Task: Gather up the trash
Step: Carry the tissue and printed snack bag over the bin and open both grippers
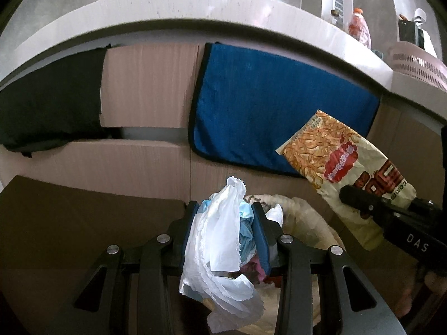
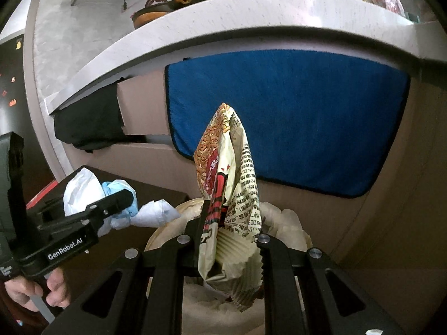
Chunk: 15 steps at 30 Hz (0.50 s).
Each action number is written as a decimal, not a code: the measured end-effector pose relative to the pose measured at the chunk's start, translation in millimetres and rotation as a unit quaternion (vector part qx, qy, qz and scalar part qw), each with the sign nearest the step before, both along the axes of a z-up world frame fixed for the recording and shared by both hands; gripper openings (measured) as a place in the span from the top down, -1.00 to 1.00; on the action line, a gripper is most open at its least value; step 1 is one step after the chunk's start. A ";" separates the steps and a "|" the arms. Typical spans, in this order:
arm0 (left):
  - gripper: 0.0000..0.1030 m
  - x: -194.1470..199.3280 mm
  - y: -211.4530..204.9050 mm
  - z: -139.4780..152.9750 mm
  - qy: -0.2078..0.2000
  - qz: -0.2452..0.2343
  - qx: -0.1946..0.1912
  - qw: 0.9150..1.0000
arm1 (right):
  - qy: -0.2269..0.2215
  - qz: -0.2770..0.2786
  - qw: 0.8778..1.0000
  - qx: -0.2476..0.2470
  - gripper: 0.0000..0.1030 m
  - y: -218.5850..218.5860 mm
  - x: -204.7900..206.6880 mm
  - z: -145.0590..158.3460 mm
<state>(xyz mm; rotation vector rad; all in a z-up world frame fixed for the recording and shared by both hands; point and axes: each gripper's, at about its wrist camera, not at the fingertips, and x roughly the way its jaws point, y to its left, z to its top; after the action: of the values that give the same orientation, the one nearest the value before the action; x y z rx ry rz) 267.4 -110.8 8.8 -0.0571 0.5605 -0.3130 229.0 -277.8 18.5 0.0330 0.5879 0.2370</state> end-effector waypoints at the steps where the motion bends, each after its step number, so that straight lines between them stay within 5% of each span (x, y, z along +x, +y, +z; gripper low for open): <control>1: 0.26 1.1 -0.1 -1.0 0.002 0.000 0.000 1.000 | 0.002 0.000 1.000 0.000 0.73 0.0 1.5 -1.7; 15: 0.25 22.9 -1.6 -22.1 0.042 -0.016 -0.015 0.999 | 0.044 -0.011 0.999 0.014 0.68 -4.3 24.1 -32.3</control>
<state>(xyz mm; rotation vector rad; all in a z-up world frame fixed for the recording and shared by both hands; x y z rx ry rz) 290.3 -112.4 -13.4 -0.0902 0.6414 -0.3505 253.1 -282.2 -13.8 0.0767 0.6718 0.2220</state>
